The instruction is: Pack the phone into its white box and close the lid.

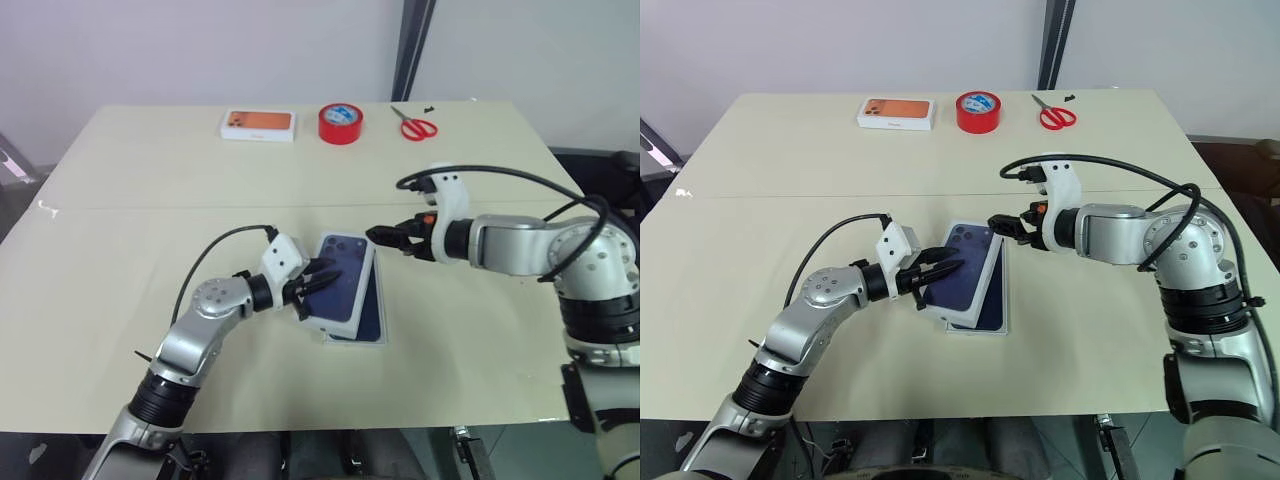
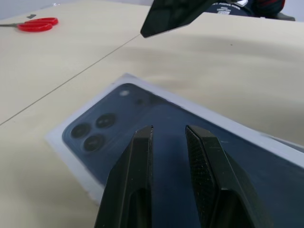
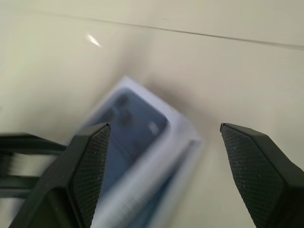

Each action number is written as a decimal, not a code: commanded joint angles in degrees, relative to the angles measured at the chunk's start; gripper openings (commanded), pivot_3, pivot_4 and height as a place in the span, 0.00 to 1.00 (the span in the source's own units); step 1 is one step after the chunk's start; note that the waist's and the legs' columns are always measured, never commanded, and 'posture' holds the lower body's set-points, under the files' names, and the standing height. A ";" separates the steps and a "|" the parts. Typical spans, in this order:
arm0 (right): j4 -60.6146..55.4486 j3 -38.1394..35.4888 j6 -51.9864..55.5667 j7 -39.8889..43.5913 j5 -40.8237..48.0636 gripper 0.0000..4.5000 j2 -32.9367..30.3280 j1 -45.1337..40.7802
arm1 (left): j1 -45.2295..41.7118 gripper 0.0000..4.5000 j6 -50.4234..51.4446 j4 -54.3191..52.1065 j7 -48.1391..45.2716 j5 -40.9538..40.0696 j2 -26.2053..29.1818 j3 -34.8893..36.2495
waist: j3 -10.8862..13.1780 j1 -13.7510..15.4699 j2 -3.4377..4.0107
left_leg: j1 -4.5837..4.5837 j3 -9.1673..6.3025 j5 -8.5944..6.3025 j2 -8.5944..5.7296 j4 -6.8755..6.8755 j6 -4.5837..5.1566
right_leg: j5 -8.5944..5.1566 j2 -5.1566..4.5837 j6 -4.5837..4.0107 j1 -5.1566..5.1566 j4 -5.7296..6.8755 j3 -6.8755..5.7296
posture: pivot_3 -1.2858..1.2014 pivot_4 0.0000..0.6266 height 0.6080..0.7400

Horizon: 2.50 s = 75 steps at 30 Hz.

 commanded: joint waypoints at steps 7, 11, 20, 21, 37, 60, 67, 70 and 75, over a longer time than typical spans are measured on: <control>-10.91 12.24 -13.47 28.88 -28.36 0.01 -10.35 2.13 | -1.10 0.25 14.99 -4.49 7.68 -7.65 3.25 14.62 | 0.01 -0.15 -0.01 | 0.02 -0.04 0.00 0.02 0.00 0.00 | 0.00 0.01 0.00 0.00 0.01 -0.01 | 0.52 0.24 0.95; -12.29 15.90 -16.44 32.90 -37.09 0.01 -10.30 4.08 | -1.11 0.25 18.98 -2.32 8.62 -4.46 6.89 11.62 | 0.02 0.17 -0.02 | 0.02 -0.04 0.00 -0.02 0.01 0.00 | 0.00 -0.02 0.00 0.00 0.00 -0.01 | 0.52 0.24 0.95; -14.40 17.58 -15.16 36.37 -45.38 0.01 -4.20 6.48 | -4.53 0.25 27.24 -1.83 8.63 -4.02 2.52 3.81 | 0.02 1.59 -0.04 | -0.01 -0.04 0.00 -0.02 0.02 -0.01 | 0.00 -0.06 0.00 0.00 -0.03 -0.01 | 0.52 0.24 0.95; -14.77 17.40 -14.76 36.55 -45.76 0.01 -3.64 6.66 | -4.56 0.25 27.82 -2.49 8.06 -4.31 2.18 3.24 | 0.02 1.58 -0.04 | -0.01 -0.04 0.00 -0.02 0.02 -0.01 | 0.00 -0.06 0.00 0.00 -0.05 -0.01 | 0.52 0.24 0.95; -19.13 12.70 -13.49 44.30 -49.53 0.01 -6.74 10.89 | -5.31 0.25 31.99 -9.57 3.62 -7.53 1.86 -0.03 | 0.02 1.46 -0.04 | 0.01 -0.05 0.00 -0.02 0.01 -0.01 | 0.00 -0.04 0.00 0.00 -0.04 -0.01 | 0.52 0.24 0.95; -18.55 12.04 -13.28 45.68 -54.01 0.01 -4.46 12.53 | -5.96 0.25 30.88 -6.27 4.60 -6.42 2.27 0.65 | 0.02 1.43 -0.04 | 0.02 -0.05 0.00 -0.03 0.03 -0.02 | 0.00 -0.03 0.00 0.00 -0.02 -0.01 | 0.52 0.24 0.95; -18.60 11.87 -13.03 46.22 -54.83 0.01 -3.78 12.53 | -6.27 0.25 30.85 -5.49 5.43 -6.42 1.66 1.33 | 0.02 1.41 -0.04 | 0.02 -0.05 0.00 -0.03 0.03 -0.02 | 0.00 -0.03 0.00 0.00 0.00 -0.01 | 0.52 0.24 0.95; -18.55 11.81 -12.90 46.27 -55.15 0.01 -3.57 12.58 | -6.22 0.25 30.74 -5.51 5.11 -6.34 1.80 1.16 | 0.02 1.40 -0.04 | 0.02 -0.05 0.00 -0.03 0.04 -0.02 | 0.00 -0.03 0.00 0.00 0.01 -0.01 | 0.52 0.24 0.95; -19.19 11.47 -12.23 46.51 -55.09 0.01 -3.37 12.42 | -6.12 0.25 30.66 -5.41 5.40 -6.25 1.79 1.35 | 0.02 1.40 -0.04 | 0.03 -0.05 0.00 -0.03 0.04 -0.02 | 0.00 -0.03 0.00 0.00 0.02 -0.01 | 0.52 0.24 0.95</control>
